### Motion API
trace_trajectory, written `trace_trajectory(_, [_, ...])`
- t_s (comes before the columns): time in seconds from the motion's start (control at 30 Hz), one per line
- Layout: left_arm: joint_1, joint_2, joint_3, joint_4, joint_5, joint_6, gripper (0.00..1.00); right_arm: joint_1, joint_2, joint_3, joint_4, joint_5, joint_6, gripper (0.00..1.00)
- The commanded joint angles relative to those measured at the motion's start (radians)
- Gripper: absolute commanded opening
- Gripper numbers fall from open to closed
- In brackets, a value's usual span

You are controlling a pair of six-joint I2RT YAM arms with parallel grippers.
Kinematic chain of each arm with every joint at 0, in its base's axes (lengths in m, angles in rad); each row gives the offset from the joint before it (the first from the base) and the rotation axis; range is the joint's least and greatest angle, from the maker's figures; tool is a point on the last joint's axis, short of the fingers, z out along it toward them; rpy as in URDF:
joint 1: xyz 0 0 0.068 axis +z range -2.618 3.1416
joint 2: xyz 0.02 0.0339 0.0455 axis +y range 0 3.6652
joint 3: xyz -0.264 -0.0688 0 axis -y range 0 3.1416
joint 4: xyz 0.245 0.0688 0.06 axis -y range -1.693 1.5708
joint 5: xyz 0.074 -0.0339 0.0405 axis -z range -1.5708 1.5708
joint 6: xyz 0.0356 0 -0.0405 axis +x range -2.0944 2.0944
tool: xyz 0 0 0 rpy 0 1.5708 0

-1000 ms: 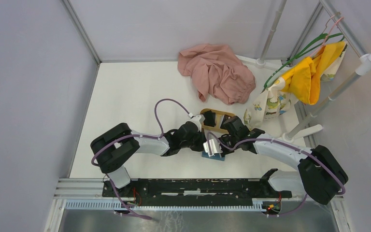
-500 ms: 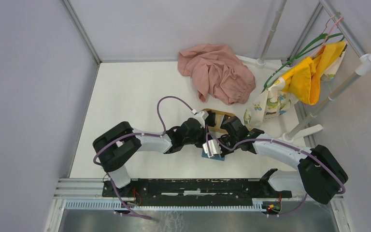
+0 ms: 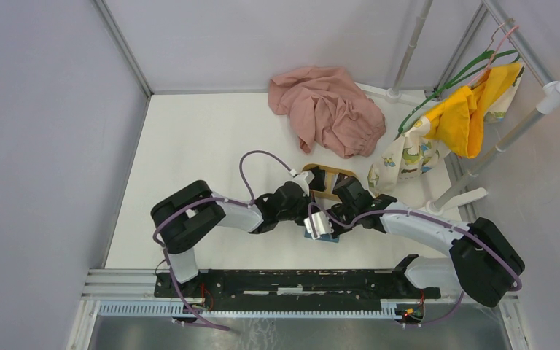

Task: Put the credit cards into the card holder
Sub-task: Close the card holder at the center of the board.

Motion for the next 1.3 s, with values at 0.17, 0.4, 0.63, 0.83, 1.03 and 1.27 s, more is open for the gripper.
trace_trajectory(0.17, [-0.023, 0.036, -0.109, 0.029, -0.017, -0.052, 0.02, 0.036, 0.050, 0.020, -0.058, 0.067, 0.002, 0.00])
trace_trajectory(0.4, [-0.040, 0.082, -0.161, 0.111, -0.009, -0.089, 0.02, 0.075, 0.070, 0.028, -0.090, 0.119, -0.018, 0.00])
trace_trajectory(0.63, [-0.056, 0.125, -0.176, 0.156, 0.001, -0.112, 0.02, 0.130, 0.078, 0.027, -0.120, 0.180, -0.058, 0.00])
trace_trajectory(0.83, [-0.058, 0.138, -0.196, 0.200, 0.005, -0.129, 0.02, 0.129, 0.092, 0.056, -0.119, 0.164, -0.022, 0.11])
trace_trajectory(1.03, [-0.049, 0.063, -0.135, 0.121, -0.022, -0.087, 0.05, 0.020, -0.014, 0.110, -0.180, -0.008, -0.023, 0.60])
trace_trajectory(1.27, [-0.026, -0.159, -0.073, -0.022, -0.123, 0.003, 0.33, -0.107, -0.200, 0.122, -0.237, -0.138, -0.053, 0.83])
